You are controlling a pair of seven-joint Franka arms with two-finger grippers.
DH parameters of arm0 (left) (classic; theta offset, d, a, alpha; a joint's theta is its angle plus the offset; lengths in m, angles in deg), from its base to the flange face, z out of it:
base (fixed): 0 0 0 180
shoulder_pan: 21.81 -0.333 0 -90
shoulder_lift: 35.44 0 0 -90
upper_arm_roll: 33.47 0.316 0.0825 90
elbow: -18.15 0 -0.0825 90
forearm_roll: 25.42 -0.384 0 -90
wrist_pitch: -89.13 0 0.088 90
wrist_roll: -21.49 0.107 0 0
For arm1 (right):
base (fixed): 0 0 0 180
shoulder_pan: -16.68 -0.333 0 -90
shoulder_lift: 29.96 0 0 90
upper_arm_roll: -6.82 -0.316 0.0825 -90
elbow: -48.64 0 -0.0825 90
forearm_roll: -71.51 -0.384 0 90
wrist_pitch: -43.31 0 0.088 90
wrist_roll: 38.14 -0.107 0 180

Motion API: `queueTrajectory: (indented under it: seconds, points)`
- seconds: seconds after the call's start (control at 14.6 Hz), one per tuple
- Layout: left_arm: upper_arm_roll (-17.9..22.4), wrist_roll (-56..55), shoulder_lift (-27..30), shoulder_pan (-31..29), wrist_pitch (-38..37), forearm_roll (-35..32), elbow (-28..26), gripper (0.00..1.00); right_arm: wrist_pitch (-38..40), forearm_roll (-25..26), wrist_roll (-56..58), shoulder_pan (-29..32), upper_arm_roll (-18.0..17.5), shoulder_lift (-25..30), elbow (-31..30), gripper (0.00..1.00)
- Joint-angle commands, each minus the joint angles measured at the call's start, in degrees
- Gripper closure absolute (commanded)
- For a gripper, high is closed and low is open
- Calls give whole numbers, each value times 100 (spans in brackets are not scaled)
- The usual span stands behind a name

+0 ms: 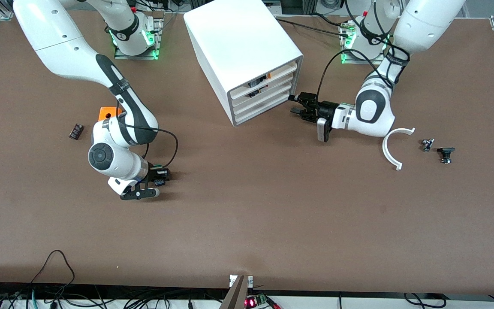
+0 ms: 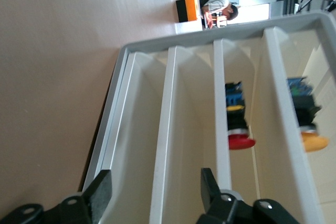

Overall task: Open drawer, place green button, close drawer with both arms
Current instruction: 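Carry the button toward the cabinet while the left gripper grips the drawer handle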

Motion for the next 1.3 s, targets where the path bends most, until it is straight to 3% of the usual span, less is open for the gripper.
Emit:
queueTrajectory:
  seconds: [0.0,0.27,0.41,0.55,0.69,0.75,0.96,1.24]
  points:
    - [-134,607,-206,-21,-79,214,-120,31,16,15,85,22,13,36,-11,100]
    - [-415,793,-331,-30,-79,556,-216,35,42,6,-282,-22,13,115,59,100]
    - [-459,802,-401,-13,-71,662,-252,43,487,-2,-537,-74,13,186,294,100]
    - [-468,846,-471,-4,-71,680,-252,64,1190,50,-880,-197,13,168,751,100]
    - [-477,846,-524,-4,-71,680,-252,96,1858,365,-1292,-364,22,177,1156,100]
    - [-477,846,-550,-4,-62,680,-243,100,2227,636,-1634,-478,22,186,1358,100]
    - [-468,820,-559,-39,-62,671,-234,100,3475,964,-2120,-821,4,186,2271,100]
    - [-337,627,-524,-161,-62,601,-68,100,4207,929,-2585,-971,-22,195,3037,100]
